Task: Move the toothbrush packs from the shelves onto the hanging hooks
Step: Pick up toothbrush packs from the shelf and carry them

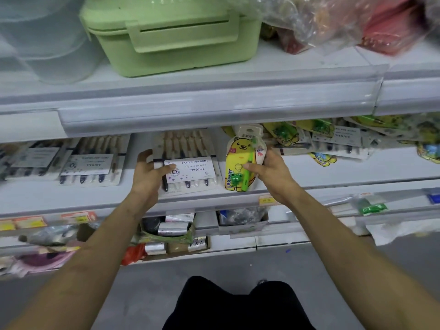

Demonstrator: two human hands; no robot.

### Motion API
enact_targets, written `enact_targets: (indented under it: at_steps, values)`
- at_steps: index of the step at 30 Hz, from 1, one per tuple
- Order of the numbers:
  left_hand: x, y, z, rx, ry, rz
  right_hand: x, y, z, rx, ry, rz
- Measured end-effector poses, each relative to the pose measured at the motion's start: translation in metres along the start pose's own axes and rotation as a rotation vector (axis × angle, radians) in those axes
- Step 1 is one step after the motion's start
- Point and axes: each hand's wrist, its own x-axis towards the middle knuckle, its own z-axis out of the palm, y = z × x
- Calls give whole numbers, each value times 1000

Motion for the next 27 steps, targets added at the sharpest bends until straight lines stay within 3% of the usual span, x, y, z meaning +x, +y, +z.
enact_targets:
  at_steps: [7,14,20,27]
  values:
    - [-14,13,1,-86,6,68,-20,-11,-21,124,150,-5]
    - [-62,17,22,-205,-63,46,-58,-17,-84,200,186,-46]
    - [-139,12,112,-144,-255,15,-111,12,-183,212,286,-12]
    - [-225,-5,265,-111,-434,-57,-195,30,-335,202,450,-5]
